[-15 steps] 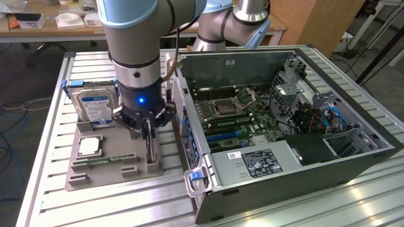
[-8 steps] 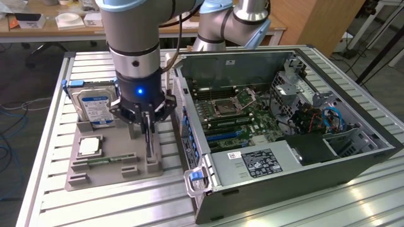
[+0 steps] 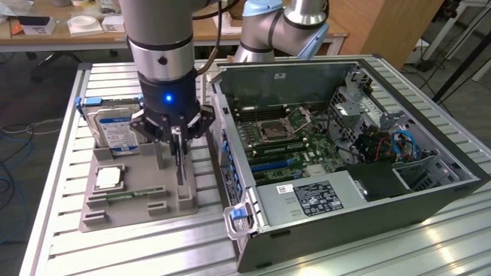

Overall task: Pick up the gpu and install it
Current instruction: 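Pick up the gpu and move the gpu toward the slot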

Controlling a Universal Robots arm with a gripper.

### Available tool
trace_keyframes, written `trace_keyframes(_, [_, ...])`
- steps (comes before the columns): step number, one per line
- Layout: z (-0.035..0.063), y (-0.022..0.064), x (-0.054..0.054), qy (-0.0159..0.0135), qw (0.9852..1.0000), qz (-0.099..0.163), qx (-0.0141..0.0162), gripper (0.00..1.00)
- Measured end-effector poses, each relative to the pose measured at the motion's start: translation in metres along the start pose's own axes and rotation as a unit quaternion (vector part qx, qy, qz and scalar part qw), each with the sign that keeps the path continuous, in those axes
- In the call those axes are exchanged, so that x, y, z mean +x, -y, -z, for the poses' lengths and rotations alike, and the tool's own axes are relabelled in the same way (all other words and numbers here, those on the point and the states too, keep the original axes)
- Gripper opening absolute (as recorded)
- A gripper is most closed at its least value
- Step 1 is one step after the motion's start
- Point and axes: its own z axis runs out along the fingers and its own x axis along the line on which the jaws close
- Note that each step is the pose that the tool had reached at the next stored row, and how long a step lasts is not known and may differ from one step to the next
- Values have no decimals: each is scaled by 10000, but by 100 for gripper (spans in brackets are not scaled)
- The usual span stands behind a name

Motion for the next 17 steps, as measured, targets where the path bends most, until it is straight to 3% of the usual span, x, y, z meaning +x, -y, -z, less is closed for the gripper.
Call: trace_keyframes(17, [515,-12,-13,7,10000,0,-1,26])
